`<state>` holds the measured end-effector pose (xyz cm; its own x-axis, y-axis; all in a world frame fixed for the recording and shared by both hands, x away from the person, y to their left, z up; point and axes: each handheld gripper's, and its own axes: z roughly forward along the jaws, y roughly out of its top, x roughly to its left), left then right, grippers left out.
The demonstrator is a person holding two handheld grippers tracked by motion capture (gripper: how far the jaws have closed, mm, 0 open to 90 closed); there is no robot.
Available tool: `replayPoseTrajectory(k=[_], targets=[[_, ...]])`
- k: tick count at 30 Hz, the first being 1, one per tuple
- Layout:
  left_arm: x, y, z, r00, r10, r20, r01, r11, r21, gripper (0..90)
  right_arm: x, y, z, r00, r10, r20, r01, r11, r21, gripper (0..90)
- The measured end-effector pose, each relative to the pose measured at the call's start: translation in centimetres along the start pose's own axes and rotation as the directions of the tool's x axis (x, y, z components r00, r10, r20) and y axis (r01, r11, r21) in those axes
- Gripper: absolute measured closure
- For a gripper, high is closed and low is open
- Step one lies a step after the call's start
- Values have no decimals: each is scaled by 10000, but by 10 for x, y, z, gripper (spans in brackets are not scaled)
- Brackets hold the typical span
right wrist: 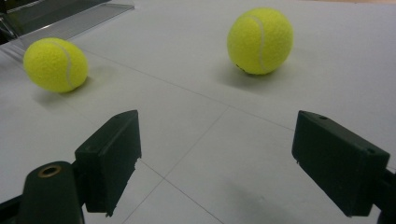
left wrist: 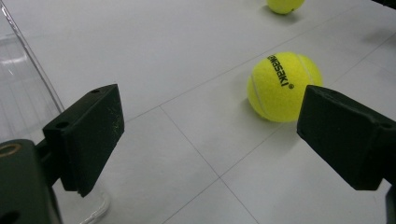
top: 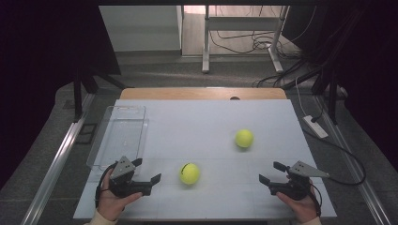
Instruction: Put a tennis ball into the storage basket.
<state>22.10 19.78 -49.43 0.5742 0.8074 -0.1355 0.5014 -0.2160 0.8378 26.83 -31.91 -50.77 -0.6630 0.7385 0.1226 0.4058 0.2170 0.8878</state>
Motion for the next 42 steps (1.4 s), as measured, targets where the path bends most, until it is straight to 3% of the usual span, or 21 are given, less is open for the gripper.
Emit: replayPoseTrajectory(k=[19, 27, 42], targets=[[-4, 15, 11, 9980, 260, 583, -281, 9990, 350, 82, 1, 0, 6, 9999, -50, -108, 51, 9999, 127, 156], [-10, 24, 23, 9943, 628, 861, -665, 9969, 411, 85, 1, -1, 3, 10000, -38, -50, 39, 9999, 135, 156], [-12, 33, 37, 9888, 843, 1231, -930, 9934, 672, 86, 3, -2, 11, 10000, -75, -65, 78, 9995, 322, 157]])
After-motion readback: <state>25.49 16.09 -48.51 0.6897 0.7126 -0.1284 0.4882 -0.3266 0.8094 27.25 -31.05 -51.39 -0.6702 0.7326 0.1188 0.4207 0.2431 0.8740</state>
